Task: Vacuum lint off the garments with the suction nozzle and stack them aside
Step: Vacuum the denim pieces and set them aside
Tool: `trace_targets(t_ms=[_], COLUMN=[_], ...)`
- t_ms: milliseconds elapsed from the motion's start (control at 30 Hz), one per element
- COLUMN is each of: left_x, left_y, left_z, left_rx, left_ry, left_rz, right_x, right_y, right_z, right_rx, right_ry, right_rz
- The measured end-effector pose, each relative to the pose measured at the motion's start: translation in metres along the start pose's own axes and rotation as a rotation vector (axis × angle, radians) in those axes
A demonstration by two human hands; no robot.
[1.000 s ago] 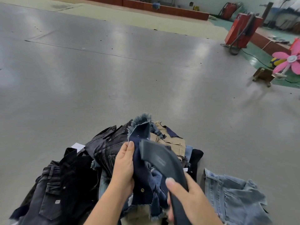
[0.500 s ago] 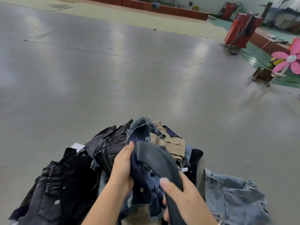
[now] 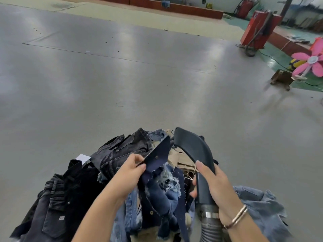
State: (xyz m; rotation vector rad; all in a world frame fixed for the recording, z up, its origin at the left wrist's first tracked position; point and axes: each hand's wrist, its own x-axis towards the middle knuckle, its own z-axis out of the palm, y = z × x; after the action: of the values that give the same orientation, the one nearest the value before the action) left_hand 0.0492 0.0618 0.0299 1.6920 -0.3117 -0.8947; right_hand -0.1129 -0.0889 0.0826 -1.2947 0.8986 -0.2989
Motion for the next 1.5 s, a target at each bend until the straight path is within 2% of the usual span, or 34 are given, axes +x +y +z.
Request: trace_targets(t_ms=[67,133,233,367,467,667,833,1033,1133,1267,1333,1433,1500], left_x=[0.007,0.015,0.019,-0.004,0.002,0.012,0.011,0.007,0.006,0.003,0.005,0.008,0.007], left_y=[0.002,0.006,0.009,0.010,0.011,0.006,0.010,0.014,0.015,0.014,0.014,0.014,0.014], left_z=[0.006,0.010,0.015,0.009,0.002,0.016,0.016,0.012,0.015,0.023,0.019,0.010,0.010], left_rx=[0.077,0.133,0.076,-0.072,-0.122,-0.092,-0.361,-0.525,-0.521,-0.525,-0.595,-0.716,-0.742], left_ry=[-0.037,-0.160,-0.132,0.108,0.167,0.208,0.267,0.359,0.335,0.291,0.299,0.323,0.302], left_rz=[-0.072,-0.073,-0.005,0.103,0.133,0.070,-0.034,0.014,0.051,0.022,-0.030,-0.071,-0.054], right_x=[0.000,0.000,0.003,0.011,0.010,-0.004,-0.013,-0.022,-0.019,-0.008,-0.012,-0.024,-0.025], right_y=[0.000,0.002,0.003,-0.005,-0.011,0.002,-0.002,0.006,0.005,-0.005,-0.003,0.010,0.013], right_z=[0.001,0.003,0.004,-0.016,-0.034,-0.013,-0.001,0.009,0.022,0.019,0.014,0.016,0.020], right_rx=[-0.020,-0.049,-0.057,0.048,0.100,-0.086,-0.138,-0.205,-0.179,-0.038,-0.069,-0.242,-0.302], right_ry=[-0.012,-0.028,-0.055,0.048,0.094,-0.216,-0.333,-0.473,-0.422,-0.240,-0.298,-0.427,-0.437], right_rz=[-0.019,-0.056,-0.057,-0.024,-0.013,-0.052,-0.025,-0.036,-0.067,-0.062,-0.056,-0.084,-0.109])
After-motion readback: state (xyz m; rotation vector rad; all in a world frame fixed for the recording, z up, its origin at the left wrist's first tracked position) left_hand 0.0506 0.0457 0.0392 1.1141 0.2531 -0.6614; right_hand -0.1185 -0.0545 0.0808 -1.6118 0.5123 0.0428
